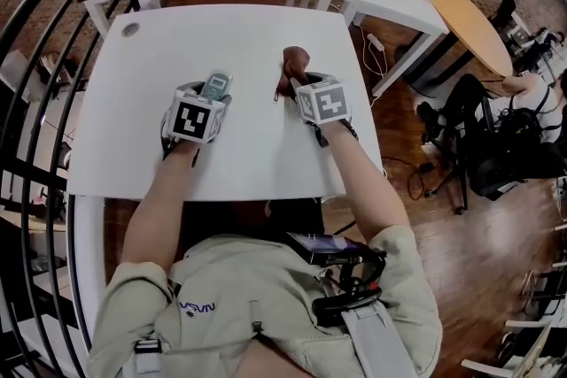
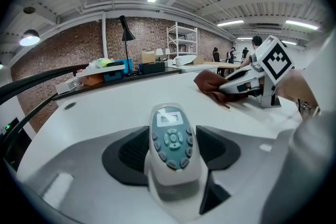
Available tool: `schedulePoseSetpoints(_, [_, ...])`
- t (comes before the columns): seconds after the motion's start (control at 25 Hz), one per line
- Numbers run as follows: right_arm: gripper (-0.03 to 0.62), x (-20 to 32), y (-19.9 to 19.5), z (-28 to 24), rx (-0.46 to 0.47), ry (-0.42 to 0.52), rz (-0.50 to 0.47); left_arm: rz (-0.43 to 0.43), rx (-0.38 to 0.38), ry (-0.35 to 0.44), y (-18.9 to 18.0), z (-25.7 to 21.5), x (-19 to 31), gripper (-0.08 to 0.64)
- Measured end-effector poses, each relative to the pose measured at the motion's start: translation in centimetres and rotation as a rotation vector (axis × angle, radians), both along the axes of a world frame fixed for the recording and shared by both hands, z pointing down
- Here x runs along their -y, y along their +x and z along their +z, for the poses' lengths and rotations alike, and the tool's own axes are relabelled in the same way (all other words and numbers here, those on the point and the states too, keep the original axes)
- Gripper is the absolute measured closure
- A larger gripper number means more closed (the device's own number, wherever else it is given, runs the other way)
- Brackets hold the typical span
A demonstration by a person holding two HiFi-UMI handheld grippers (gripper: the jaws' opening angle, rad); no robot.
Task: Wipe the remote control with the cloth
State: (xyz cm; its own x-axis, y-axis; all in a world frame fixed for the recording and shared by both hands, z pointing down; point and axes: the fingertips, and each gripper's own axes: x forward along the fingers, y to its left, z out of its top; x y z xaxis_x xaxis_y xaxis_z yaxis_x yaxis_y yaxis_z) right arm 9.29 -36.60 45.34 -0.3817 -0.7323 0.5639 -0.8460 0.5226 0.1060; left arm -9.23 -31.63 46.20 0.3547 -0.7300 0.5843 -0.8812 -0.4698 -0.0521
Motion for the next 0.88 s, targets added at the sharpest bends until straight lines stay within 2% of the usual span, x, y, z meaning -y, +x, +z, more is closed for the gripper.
schedulePoseSetpoints(0.12, [0.514, -0.7, -0.9, -0.7, 0.015, 0.027, -0.021, 0.017, -0.009, 0.061, 0.7, -1.1, -0.6, 0.268])
schedulePoseSetpoints(0.24, [0.517, -1.6, -2.4, -3.1, 0.040, 0.108, -0.062, 0.038, -0.007, 0.116, 1.2, -3.0, -1.4, 0.268])
schedulePoseSetpoints(0.6, [0.518, -8.5, -5.0, -15.9, 0.171, 0.504, -0.182, 0.151, 0.053, 0.374, 3.8, -8.9, -5.4, 0.269])
schedulePoseSetpoints(0.72, [0.518, -10.7, -6.0, -18.0, 0.141, 0.600, -0.229, 0.215, 0.094, 0.468, 5.4, -10.6, -7.2, 0.270])
schedulePoseSetpoints(0.88, [0.520, -12.7, -8.2, -17.6, 0.053, 0.632, -0.312, 0.269, 0.119, 0.553, 7.3, -11.8, -8.4, 0.270])
